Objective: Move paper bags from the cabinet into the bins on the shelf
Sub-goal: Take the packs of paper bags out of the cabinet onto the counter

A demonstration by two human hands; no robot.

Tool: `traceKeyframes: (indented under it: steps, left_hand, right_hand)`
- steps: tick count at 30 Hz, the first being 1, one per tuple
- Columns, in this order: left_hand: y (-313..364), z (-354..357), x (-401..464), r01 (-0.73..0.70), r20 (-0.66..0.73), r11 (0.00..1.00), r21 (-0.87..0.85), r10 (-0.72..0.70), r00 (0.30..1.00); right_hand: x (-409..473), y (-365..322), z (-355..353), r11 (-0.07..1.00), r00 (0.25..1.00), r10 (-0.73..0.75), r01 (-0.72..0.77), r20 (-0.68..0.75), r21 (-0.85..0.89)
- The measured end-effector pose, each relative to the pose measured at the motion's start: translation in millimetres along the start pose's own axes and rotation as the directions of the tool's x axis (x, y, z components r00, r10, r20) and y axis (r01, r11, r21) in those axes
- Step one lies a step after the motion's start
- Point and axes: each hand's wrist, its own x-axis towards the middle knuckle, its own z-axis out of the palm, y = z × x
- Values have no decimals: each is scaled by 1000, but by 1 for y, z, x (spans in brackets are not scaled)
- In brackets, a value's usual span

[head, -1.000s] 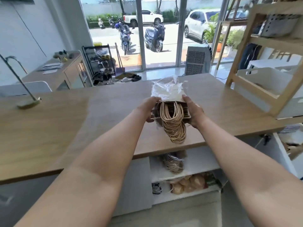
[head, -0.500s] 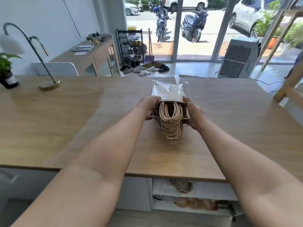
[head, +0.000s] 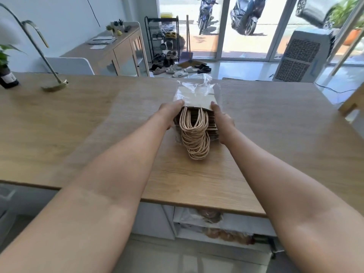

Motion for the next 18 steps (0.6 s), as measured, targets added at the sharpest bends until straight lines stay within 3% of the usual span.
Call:
traceKeyframes:
  steps: [8,18]
  left_hand:
    - [-15,6,-10,-57,-187,998,35,62,980]
    - [-65,3,-94,-62,-128,976,209,90,988]
  right_hand:
    - [-19,7,-5,997,998,-54,51,-42,-50]
    - [-109,44,-45,988,987,-133,126,-85,-87]
